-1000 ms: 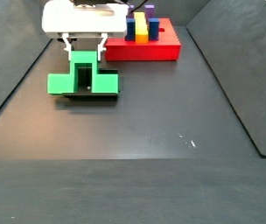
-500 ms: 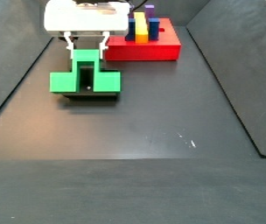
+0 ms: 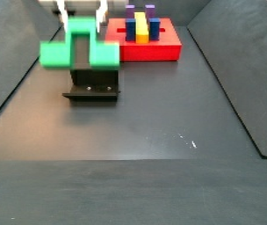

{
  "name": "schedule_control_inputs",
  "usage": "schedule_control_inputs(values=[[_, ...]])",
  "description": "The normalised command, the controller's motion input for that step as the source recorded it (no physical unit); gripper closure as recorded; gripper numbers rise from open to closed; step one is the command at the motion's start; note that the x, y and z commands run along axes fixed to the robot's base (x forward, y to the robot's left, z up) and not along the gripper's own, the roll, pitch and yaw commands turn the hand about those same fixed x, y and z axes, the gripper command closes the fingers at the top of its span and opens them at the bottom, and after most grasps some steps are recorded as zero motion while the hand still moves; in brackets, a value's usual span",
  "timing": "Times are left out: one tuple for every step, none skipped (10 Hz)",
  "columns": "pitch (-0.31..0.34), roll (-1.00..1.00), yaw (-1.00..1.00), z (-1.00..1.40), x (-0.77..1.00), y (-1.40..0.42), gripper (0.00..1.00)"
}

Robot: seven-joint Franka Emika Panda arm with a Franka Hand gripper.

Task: Pick up the green object. Move up. Place the green object on the fixture. Regrasp the green object. Move to above the board. Insert the green object.
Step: Move to above the board.

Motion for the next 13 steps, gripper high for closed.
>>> schedule_control_inputs(values=[[-0.026, -0.04, 0.00, 1.40, -0.01, 0.04, 1.00], [0.010, -0.02, -0.02, 1.40, 0.00, 0.03, 1.00], [0.021, -0.01, -0.02, 1.40, 0.00, 0.02, 1.00], [0.037, -0.01, -0.01, 1.40, 0.01, 0.01, 1.00], [0.053, -0.01, -0.01, 0.80, 0.01, 0.00, 1.00], [0.072, 0.00, -0.01, 0.29, 0.02, 0.01, 1.00], [0.088, -1.00, -0.04, 0.30, -1.16, -1.40, 1.00], [0.080, -1.00, -0.04, 0.30, -1.18, -1.40, 1.00], [0.057, -1.00, -0.03, 0.30, -1.28, -1.40, 1.00], [0.053, -1.00, -0.02, 0.28, -1.33, -1.40, 1.00], [0.049, -1.00, -0.01, 0.30, -1.36, -1.40, 1.00], [0.042, -1.00, 0.00, 0.16, -0.77, -0.75, 1.00], [0.046, -1.00, 0.00, 0.06, -0.39, -0.33, 1.00]])
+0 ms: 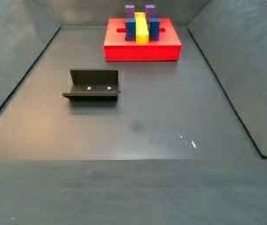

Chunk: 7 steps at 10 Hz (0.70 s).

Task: Pick up the green object. Move up. Place the green object on the fixture. Regrasp the green object. Move to above the board. Insert the green object.
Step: Move to above the board.

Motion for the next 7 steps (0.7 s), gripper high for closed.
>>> schedule_control_inputs(values=[[0.053, -1.00, 0.00, 0.03, -0.19, -0.17, 1.00], [0.036, -1.00, 0.00, 0.04, -0.13, -0.09, 1.00], [0.019, -1.00, 0.00, 0.01, -0.12, -0.03, 1.00], [-0.009, -1.00, 0.01, 0.01, -0.10, 0.03, 1.00], [-0.029, -0.88, 0.00, 0.01, -0.10, 0.03, 1.00], [-0.048, -0.56, 0.00, 0.00, -0.08, 0.03, 1.00], [-0.048, -0.38, 0.00, 0.00, -0.06, 0.02, 1.00]])
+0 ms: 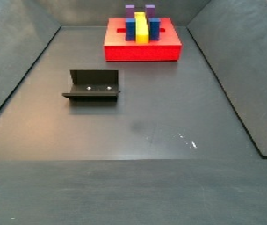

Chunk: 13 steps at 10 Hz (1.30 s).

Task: Pick up the green object. Move up. Place the green object on the fixture. Regrasp the green object. Move to above the board. Insert the green object.
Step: Move to above the board, then insert the green object.

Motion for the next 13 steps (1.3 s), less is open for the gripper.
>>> schedule_control_inputs(values=[[-0.036, -0.25, 0.00, 0.00, -0.04, 0.01, 1.00], [0.000, -0.09, 0.00, -0.10, 0.05, 0.00, 1.00], [-0.007, -0.11, 0.00, -0.14, 0.07, 0.00, 1.00], [-0.074, -0.20, 0.00, -0.18, 0.05, 0.00, 1.00], [-0.101, -0.26, 0.00, -0.18, 0.09, -0.02, 1.00], [-0.139, -0.31, 0.00, -0.17, 0.07, -0.04, 1.00], [-0.161, -0.34, 0.01, -0.20, 0.04, -0.05, 1.00], [-0.156, -0.33, 0.02, -0.17, 0.05, -0.09, 1.00], [-0.151, -0.30, 0.02, -0.14, 0.10, -0.18, 1.00], [-0.151, -0.24, 0.01, -0.17, 0.13, -0.27, 1.00], [-0.150, -0.13, 0.00, -0.26, 0.16, -0.41, 1.00], [-0.134, -0.10, 0.00, -0.35, 0.20, -0.37, 1.00], [-0.149, 0.00, 0.04, -0.41, 0.10, -0.46, 1.00]])
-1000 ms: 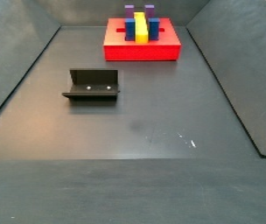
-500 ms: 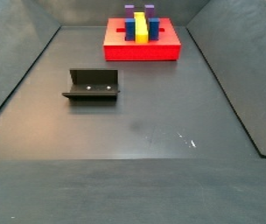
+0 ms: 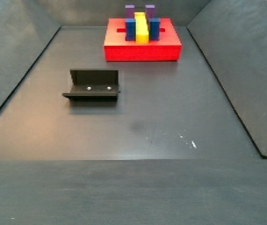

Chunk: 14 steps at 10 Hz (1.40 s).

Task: Pick up the green object. Move up. Place the green object on the fixture. Regrasp the green object. Move to above the board. Insert the green object.
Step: Insert the green object.

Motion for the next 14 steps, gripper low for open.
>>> schedule_control_inputs(values=[[-0.161, 0.04, 0.07, -0.36, 0.12, -0.48, 1.00], [-0.097, 0.11, 0.21, -0.35, 0.29, -0.17, 1.00], [-0.009, 0.25, 0.05, -0.30, 0.44, 0.01, 1.00], [-0.044, 0.48, 0.00, -0.36, 0.04, 0.05, 1.00], [-0.054, 0.34, 0.03, -0.35, 0.08, 0.17, 1.00], [-0.043, 0.30, 0.11, -0.38, 0.01, 0.24, 1.00], [-0.036, 0.14, 0.11, -0.35, -0.06, 0.15, 1.00], [-0.010, -0.15, 0.05, -0.31, -0.31, 0.00, 1.00], [-0.001, -0.20, 0.00, -0.25, -0.43, 0.00, 1.00], [0.000, -0.22, 0.00, -0.28, -0.46, 0.00, 1.00], [-0.024, -0.21, 0.05, -0.17, -0.17, 0.00, 1.00], [-0.013, -0.15, 0.06, -0.12, 0.00, 0.00, 1.00], [-0.034, -0.12, 0.08, -0.21, 0.00, 0.00, 1.00], [-0.040, -0.12, 0.15, -0.27, 0.00, 0.00, 1.00]])
